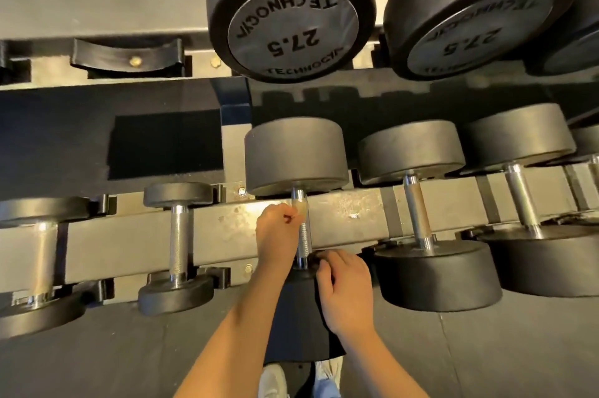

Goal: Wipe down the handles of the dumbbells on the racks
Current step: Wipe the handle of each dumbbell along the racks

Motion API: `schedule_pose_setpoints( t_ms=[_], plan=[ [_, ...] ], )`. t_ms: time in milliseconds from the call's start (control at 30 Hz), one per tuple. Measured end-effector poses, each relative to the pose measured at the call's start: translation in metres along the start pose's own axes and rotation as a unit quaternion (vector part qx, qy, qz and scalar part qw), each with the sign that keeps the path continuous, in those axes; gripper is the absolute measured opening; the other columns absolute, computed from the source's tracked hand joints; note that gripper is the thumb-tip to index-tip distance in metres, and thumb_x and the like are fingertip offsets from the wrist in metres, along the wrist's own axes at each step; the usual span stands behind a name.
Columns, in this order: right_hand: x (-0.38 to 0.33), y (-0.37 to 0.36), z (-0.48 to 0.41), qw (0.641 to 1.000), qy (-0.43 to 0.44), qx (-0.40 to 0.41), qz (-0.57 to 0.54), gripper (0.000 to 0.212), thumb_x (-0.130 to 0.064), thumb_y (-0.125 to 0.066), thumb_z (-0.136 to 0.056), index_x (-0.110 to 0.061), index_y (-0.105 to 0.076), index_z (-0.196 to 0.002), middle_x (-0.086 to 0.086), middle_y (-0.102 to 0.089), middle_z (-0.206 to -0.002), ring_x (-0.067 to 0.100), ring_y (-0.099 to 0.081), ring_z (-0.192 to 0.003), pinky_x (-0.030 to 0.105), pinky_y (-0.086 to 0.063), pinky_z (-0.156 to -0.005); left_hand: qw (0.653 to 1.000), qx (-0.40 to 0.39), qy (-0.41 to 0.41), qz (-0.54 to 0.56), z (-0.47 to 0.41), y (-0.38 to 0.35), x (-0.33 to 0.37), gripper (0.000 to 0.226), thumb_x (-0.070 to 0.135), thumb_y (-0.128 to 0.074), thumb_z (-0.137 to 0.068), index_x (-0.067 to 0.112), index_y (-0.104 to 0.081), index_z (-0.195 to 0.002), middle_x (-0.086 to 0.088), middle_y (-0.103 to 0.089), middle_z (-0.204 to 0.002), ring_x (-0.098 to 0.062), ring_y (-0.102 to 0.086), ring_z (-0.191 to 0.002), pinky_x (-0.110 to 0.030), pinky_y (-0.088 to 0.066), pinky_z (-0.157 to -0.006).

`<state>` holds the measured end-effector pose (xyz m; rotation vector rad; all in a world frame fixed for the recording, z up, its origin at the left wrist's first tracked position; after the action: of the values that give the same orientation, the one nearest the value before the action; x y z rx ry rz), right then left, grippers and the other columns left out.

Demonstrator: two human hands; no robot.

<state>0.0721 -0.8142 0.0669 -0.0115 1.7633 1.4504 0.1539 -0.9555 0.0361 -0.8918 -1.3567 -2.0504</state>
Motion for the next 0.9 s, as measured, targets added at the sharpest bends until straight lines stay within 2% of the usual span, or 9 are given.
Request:
schedule_pose_setpoints(
  t_ms=[133, 267, 433, 567, 700, 767, 833, 900],
  plan=[
    [-0.002, 0.006, 0.0, 1.0, 0.011, 0.017, -0.019, 0.031, -0.03, -0.038, -0.089, -0.023, -0.068, -0.085, -0.011, -0.065, -0.083, 0.008, -0.057, -0.079, 0.031, -0.047, -0.074, 1.0, -0.003, -0.02, -0.005, -0.008, 0.0, 0.006, 0.008, 0.011, -0.063, -0.087, 0.014, -0.066, -0.079, 0.002, -0.059, -0.082, -0.011, -0.054, -0.076, -0.012, -0.034, -0.059],
    [-0.001, 0.009, 0.0, 0.999, 0.007, 0.038, -0.038, 0.031, -0.03, -0.039, -0.087, -0.021, -0.069, -0.083, -0.011, -0.065, -0.081, 0.006, -0.056, -0.078, 0.028, -0.046, -0.073, 0.999, 0.035, -0.009, 0.034, -0.02, 0.004, 0.011, 0.009, 0.008, -0.059, -0.088, 0.009, -0.067, -0.092, -0.004, -0.062, -0.092, -0.017, -0.058, -0.083, -0.023, -0.039, -0.065],
    [0.001, 0.008, -0.002, 0.998, 0.003, 0.031, -0.061, 0.031, -0.03, -0.037, -0.088, -0.022, -0.065, -0.078, -0.013, -0.061, -0.075, 0.005, -0.053, -0.072, 0.031, -0.045, -0.069, 0.999, 0.02, -0.049, 0.014, 0.0, 0.0, 0.006, 0.01, 0.006, -0.062, -0.085, 0.007, -0.065, -0.076, 0.0, -0.055, -0.077, -0.014, -0.05, -0.073, -0.014, -0.032, -0.058],
    [0.0, 0.009, 0.001, 0.997, 0.006, 0.034, -0.072, 0.031, -0.029, -0.036, -0.089, -0.022, -0.063, -0.077, -0.011, -0.059, -0.072, 0.006, -0.05, -0.069, 0.032, -0.043, -0.065, 0.999, -0.012, -0.036, 0.01, 0.003, 0.0, 0.0, 0.013, 0.005, -0.062, -0.084, 0.007, -0.061, -0.071, 0.004, -0.053, -0.071, -0.01, -0.048, -0.068, -0.008, -0.036, -0.056],
    [0.002, 0.01, 0.002, 0.995, -0.006, 0.043, -0.084, 0.036, -0.032, -0.036, -0.088, -0.019, -0.069, -0.089, -0.009, -0.066, -0.082, 0.006, -0.055, -0.077, 0.031, -0.046, -0.071, 0.998, 0.019, -0.022, 0.055, -0.008, 0.006, 0.007, 0.004, 0.011, -0.062, -0.087, 0.013, -0.065, -0.086, 0.007, -0.058, -0.08, 0.001, -0.049, -0.069, -0.006, -0.036, -0.055],
    [0.002, 0.011, 0.002, 0.995, -0.01, 0.047, -0.089, 0.033, -0.029, -0.039, -0.089, -0.017, -0.07, -0.091, -0.006, -0.067, -0.085, 0.007, -0.054, -0.081, 0.029, -0.045, -0.073, 0.997, 0.032, -0.025, 0.06, -0.013, 0.007, 0.008, 0.004, 0.013, -0.062, -0.088, 0.016, -0.063, -0.087, 0.007, -0.058, -0.08, 0.002, -0.049, -0.068, -0.006, -0.037, -0.054],
    [0.004, 0.009, 0.001, 0.996, -0.019, 0.041, -0.082, 0.032, -0.028, -0.041, -0.089, -0.015, -0.069, -0.094, -0.002, -0.068, -0.09, 0.012, -0.056, -0.086, 0.03, -0.044, -0.077, 0.999, 0.028, -0.024, 0.04, -0.013, 0.004, 0.006, 0.008, 0.011, -0.06, -0.089, 0.01, -0.062, -0.081, 0.002, -0.059, -0.078, -0.003, -0.051, -0.068, -0.013, -0.04, -0.058],
    [0.004, 0.005, 0.003, 0.997, -0.023, 0.028, -0.065, 0.042, -0.034, -0.034, -0.091, -0.013, -0.069, -0.104, 0.001, -0.068, -0.105, 0.016, -0.057, -0.101, 0.029, -0.041, -0.086, 1.0, 0.009, -0.026, 0.004, -0.009, 0.001, 0.0, 0.011, 0.007, -0.059, -0.088, 0.001, -0.064, -0.081, -0.004, -0.059, -0.075, -0.013, -0.053, -0.07, -0.022, -0.043, -0.061]
  ],
)
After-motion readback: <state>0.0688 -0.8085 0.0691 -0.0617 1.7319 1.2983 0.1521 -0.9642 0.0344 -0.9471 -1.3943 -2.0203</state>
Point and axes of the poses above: each hand's wrist, its own z-axis away from the middle knuckle, its own y-axis out of the back of the hand, x = y × z, the point moved 9 cm from there along -z, towards the middle knuckle
